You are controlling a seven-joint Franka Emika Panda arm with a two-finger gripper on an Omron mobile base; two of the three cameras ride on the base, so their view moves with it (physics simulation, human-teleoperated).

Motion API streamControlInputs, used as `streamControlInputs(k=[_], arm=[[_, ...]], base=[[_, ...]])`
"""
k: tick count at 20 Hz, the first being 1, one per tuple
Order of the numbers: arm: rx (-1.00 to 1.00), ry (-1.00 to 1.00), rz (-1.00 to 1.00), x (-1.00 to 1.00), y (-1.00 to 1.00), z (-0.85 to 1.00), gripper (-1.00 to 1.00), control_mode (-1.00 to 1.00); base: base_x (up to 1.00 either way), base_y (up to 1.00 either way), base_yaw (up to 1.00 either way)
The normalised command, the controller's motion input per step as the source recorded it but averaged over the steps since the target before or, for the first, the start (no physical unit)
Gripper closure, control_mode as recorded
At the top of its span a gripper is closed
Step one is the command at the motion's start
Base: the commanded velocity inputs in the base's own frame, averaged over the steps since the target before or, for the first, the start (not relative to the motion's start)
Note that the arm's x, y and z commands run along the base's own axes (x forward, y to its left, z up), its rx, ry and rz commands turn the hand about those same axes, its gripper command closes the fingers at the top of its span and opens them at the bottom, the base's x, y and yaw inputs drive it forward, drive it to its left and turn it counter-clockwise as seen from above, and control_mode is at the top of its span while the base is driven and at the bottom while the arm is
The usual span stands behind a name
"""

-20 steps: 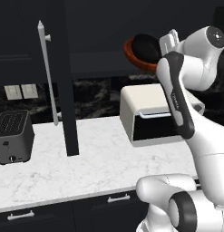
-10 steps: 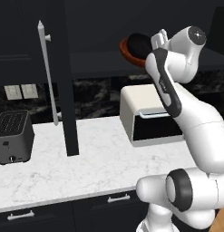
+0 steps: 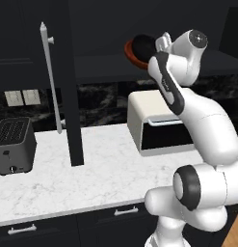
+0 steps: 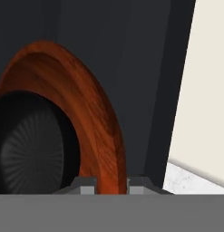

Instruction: Pick up the bowls on the counter and stack them on top of one another in the open cabinet. Place the smaller bowl on top of the larger bowl.

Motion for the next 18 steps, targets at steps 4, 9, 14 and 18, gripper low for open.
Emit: streamControlInputs(k=[4, 9, 14, 18], arm=[[0.00, 0.00, 0.00, 0.59, -0.06, 0.00, 1.00, -1.00], [0.00, 0.00, 0.00, 0.43, -0.01, 0.00, -1.00, -1.00], [0.00, -0.01, 0.00, -0.01, 0.00, 0.02, -1.00, -1.00], [0.00, -0.16, 0.00, -0.85, 0.00, 0.14, -1.00, -1.00]], base=[[0.00, 0.00, 0.00], [0.00, 0.00, 0.00], [0.00, 0.00, 0.00], [0.00, 0.00, 0.00]])
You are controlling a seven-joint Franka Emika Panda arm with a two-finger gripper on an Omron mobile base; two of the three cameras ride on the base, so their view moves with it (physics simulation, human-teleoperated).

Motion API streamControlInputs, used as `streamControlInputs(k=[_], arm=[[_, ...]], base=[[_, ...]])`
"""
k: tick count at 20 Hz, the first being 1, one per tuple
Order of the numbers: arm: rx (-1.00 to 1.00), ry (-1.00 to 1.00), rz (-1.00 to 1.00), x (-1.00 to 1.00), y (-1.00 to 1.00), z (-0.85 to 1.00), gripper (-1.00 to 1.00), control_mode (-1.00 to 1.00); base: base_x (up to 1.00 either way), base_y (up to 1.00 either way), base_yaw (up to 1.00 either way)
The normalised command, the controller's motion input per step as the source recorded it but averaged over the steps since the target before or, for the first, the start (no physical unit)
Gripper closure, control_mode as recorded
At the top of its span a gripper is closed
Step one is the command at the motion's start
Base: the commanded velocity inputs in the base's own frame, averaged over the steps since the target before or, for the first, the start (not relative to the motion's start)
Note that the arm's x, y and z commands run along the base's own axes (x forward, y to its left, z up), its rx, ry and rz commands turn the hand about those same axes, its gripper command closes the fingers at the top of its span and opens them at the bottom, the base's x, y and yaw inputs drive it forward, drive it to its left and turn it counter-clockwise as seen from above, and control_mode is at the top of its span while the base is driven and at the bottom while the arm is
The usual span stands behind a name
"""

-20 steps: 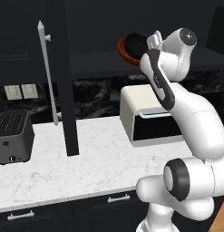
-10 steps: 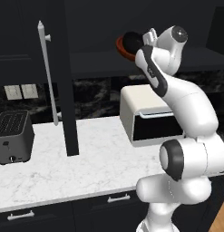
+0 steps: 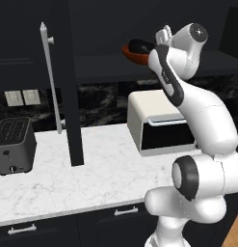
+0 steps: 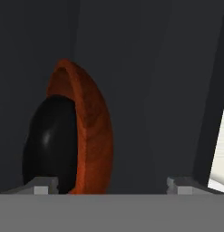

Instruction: Pick up the bowls on the counter and stack them on top of one another in the open cabinet. Place the smaller bowl on top of the larger bowl.

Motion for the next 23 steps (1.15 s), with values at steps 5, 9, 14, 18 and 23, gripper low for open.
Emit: streamControlInputs(k=[5, 9, 14, 18, 23], arm=[[0.00, -0.20, 0.00, -1.00, 0.00, 0.09, -1.00, -1.00], [0.02, -0.25, 0.00, -1.00, 0.00, 0.07, -1.00, -1.00], [0.01, -0.33, 0.02, -1.00, 0.00, 0.68, -1.00, -1.00], [0.04, -0.27, 0.01, -1.00, -0.14, 0.44, -1.00, -1.00], [0.02, -0.05, 0.00, -1.00, -0.82, -0.68, -1.00, -1.00]], base=[[0.00, 0.00, 0.00], [0.00, 0.00, 0.00], [0.00, 0.00, 0.00], [0.00, 0.00, 0.00], [0.00, 0.00, 0.00]])
